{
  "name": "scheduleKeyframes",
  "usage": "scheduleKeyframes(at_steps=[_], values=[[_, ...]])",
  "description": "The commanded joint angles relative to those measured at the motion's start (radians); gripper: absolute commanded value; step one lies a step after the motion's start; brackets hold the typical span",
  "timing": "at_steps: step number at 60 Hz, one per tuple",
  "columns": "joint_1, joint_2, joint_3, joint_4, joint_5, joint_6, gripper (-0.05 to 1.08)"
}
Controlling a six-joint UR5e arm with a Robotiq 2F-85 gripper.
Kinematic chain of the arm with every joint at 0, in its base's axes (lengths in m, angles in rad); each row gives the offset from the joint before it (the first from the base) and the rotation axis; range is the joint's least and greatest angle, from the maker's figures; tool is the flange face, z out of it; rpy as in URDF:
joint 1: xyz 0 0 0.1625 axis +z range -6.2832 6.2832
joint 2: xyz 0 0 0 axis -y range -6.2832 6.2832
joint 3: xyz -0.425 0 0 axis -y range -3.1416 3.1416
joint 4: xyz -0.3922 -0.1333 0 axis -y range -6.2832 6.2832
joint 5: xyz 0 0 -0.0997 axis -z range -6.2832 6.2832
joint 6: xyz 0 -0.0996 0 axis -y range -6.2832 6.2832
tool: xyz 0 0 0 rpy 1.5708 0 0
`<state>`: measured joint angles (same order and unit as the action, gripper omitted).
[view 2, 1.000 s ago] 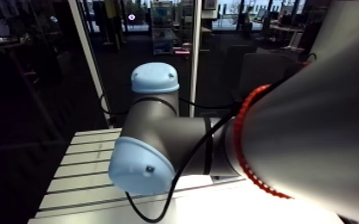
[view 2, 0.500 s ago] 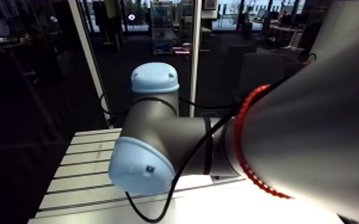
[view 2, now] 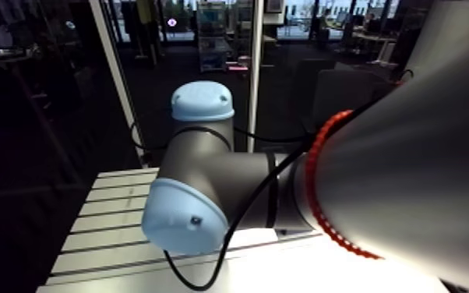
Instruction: Pick up the M10 bolt and insert it into the hex recess until seated.
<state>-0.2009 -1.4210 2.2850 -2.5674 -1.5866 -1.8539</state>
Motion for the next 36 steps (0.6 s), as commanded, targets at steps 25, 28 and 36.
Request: scheduleKeyframes(at_steps=[25,28,36], values=[[0.003,-0.011,-0.025,0.004,0.001,0.002,0.76],[0.003,-0.012,-0.030,0.006,0.001,0.002,0.76],[0.002,-0.025,-0.065,0.049,0.007,0.006,0.77]])
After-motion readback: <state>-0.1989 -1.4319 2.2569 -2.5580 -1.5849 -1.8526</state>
